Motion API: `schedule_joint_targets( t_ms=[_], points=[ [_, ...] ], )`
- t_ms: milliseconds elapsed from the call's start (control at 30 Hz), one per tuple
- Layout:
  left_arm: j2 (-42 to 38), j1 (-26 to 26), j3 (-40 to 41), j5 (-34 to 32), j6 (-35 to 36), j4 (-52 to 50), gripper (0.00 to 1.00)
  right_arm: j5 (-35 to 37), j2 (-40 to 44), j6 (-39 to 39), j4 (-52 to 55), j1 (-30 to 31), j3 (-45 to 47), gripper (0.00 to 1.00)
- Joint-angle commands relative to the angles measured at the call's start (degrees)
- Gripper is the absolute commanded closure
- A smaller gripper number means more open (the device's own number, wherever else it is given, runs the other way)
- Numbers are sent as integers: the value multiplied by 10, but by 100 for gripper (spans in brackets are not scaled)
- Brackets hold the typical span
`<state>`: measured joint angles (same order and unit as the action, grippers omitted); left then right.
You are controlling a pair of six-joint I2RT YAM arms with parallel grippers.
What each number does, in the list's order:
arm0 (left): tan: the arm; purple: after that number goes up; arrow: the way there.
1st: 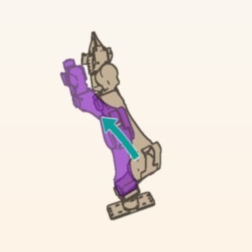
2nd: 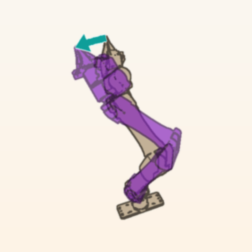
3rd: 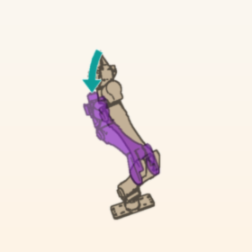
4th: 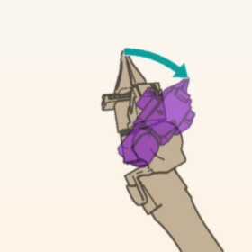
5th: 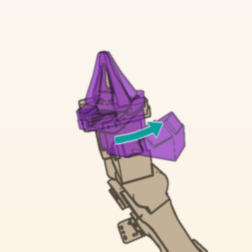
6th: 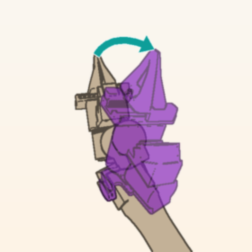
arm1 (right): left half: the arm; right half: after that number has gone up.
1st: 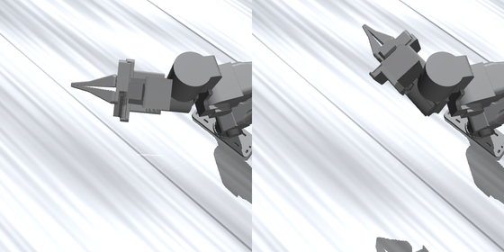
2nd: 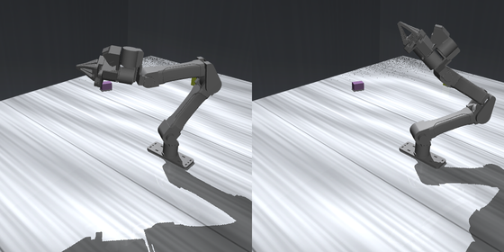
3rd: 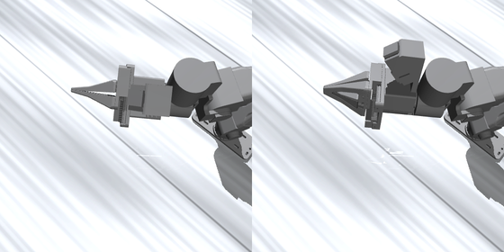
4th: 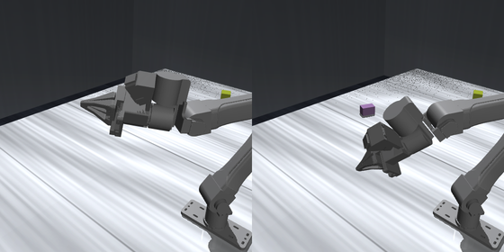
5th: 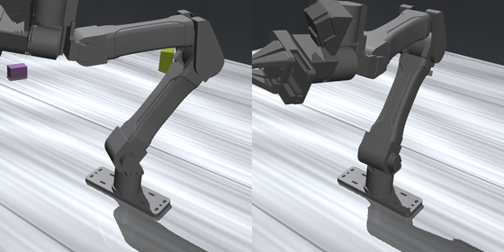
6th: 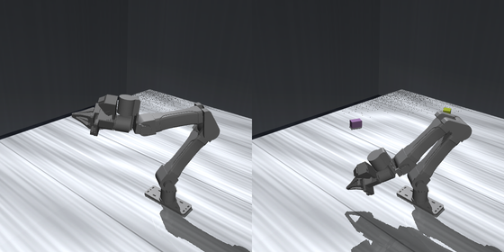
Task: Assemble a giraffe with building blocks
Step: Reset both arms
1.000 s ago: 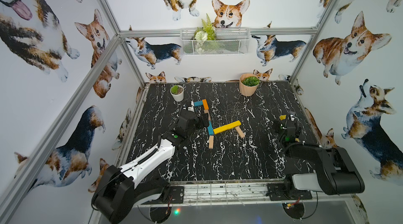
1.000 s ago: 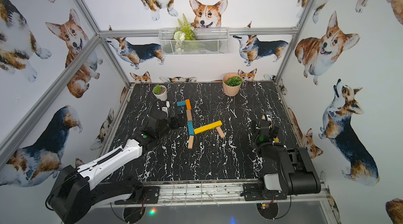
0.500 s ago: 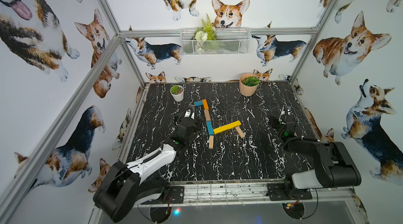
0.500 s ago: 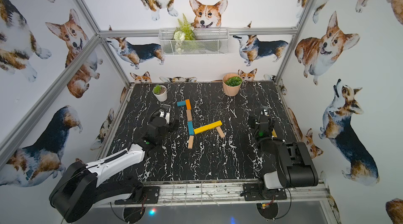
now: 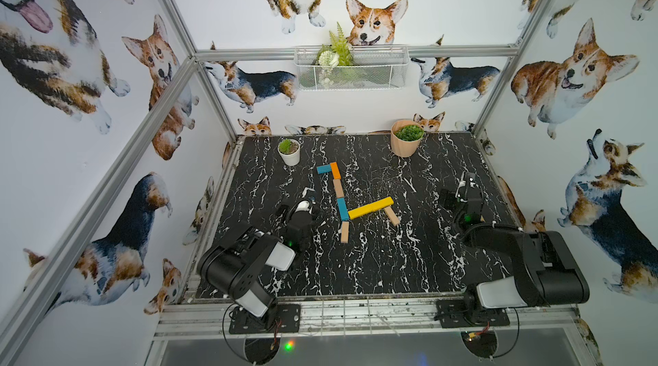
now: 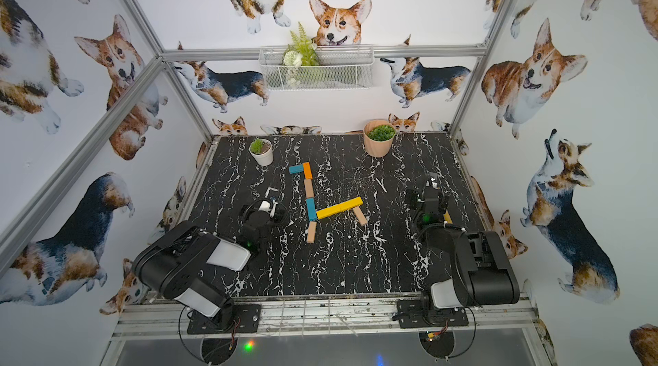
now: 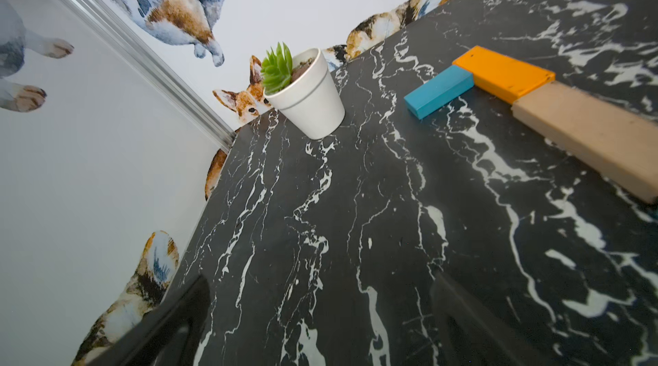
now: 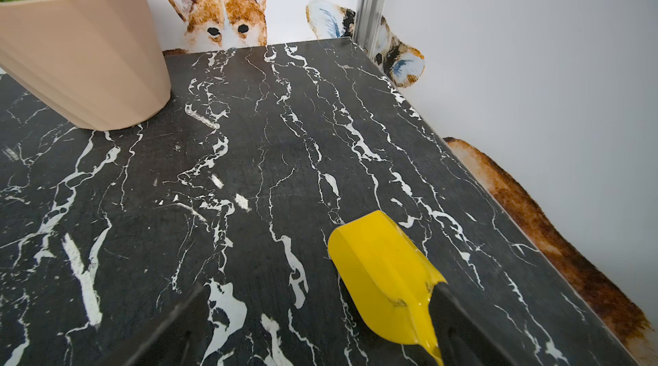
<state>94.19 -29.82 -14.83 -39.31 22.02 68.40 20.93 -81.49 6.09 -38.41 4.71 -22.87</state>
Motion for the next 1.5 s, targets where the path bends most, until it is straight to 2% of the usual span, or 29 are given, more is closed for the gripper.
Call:
schedule_joint_targets(
  t_ms=[0, 200, 433, 567, 700, 733, 800, 1467],
  points=[
    [13, 17, 1, 4, 7, 116, 0, -2, 0, -5, -4, 0, -2, 0],
    [-27, 88, 32, 86, -79, 105, 0, -2, 0, -5, -4, -1, -3, 0],
    [-48, 124, 12, 117, -117, 32, 0, -3, 0, -5, -3, -1, -3, 0],
    [-66, 174, -20, 192, -159, -63, 0, -3, 0, -5, -4, 0, -3, 0],
    [-50, 208, -36, 257, -181, -92, 0, -3, 0, -5, -4, -1, -4, 0],
    [-29, 208, -40, 249, -171, -65, 0, -2, 0, -5, -4, 0, -3, 0],
    [-48, 214, -46, 262, -186, -114, 0, -2, 0, -5, -4, 0, -4, 0],
    [-40, 214, -45, 258, -182, -97, 0, -2, 0, -5, -3, 0, -3, 0]
  ],
)
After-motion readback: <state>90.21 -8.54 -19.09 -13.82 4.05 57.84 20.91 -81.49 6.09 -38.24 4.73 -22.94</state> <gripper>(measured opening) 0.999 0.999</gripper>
